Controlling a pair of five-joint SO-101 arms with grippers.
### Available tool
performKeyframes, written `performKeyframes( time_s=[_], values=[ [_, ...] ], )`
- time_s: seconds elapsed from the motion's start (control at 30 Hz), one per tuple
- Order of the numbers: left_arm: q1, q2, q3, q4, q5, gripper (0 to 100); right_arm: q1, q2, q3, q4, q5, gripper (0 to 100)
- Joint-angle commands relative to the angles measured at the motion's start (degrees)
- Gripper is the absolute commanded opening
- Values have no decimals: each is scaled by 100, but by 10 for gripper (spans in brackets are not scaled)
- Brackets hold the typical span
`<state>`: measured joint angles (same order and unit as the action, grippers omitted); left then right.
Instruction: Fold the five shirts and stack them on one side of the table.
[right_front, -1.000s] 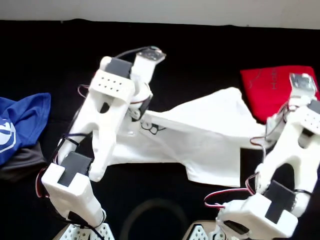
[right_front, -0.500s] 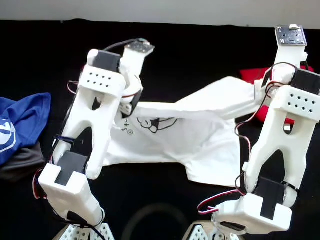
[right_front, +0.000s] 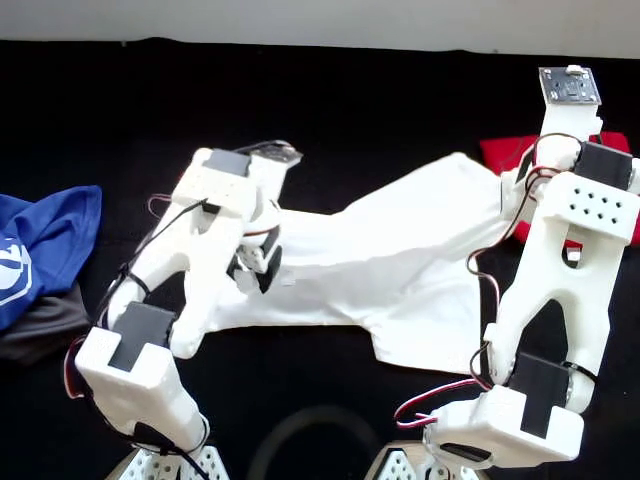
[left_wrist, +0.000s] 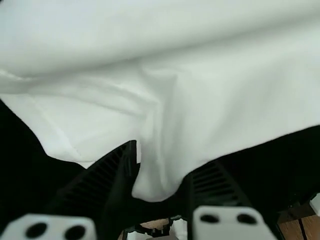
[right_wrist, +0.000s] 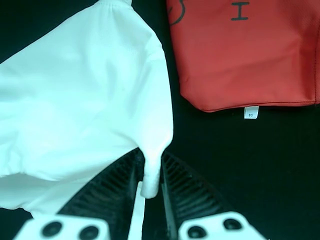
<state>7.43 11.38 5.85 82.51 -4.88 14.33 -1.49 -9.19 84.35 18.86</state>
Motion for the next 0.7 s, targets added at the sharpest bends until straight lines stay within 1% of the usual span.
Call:
performKeyframes(
  time_s=[0.0, 0.17, 0.27, 0.4, 0.57, 0.67],
  values=[
    [-251, -479, -567, 527, 360, 165, -22, -40, -4, -84, -26, 6],
    [-286, -479, -1218, 1371, 818, 165, -40, -40, -4, -84, -26, 6],
    [-277, -479, -1376, 1556, 853, 165, -40, -40, -4, -92, -26, 6],
    [-286, -426, -1464, 1495, 862, 165, -40, -40, -4, -92, -26, 6],
    [-233, 312, -690, 738, 862, 165, -40, -40, -4, -92, -26, 6],
    [-92, 831, -365, 615, 835, 163, -40, -40, -4, -75, -26, 6]
  ],
)
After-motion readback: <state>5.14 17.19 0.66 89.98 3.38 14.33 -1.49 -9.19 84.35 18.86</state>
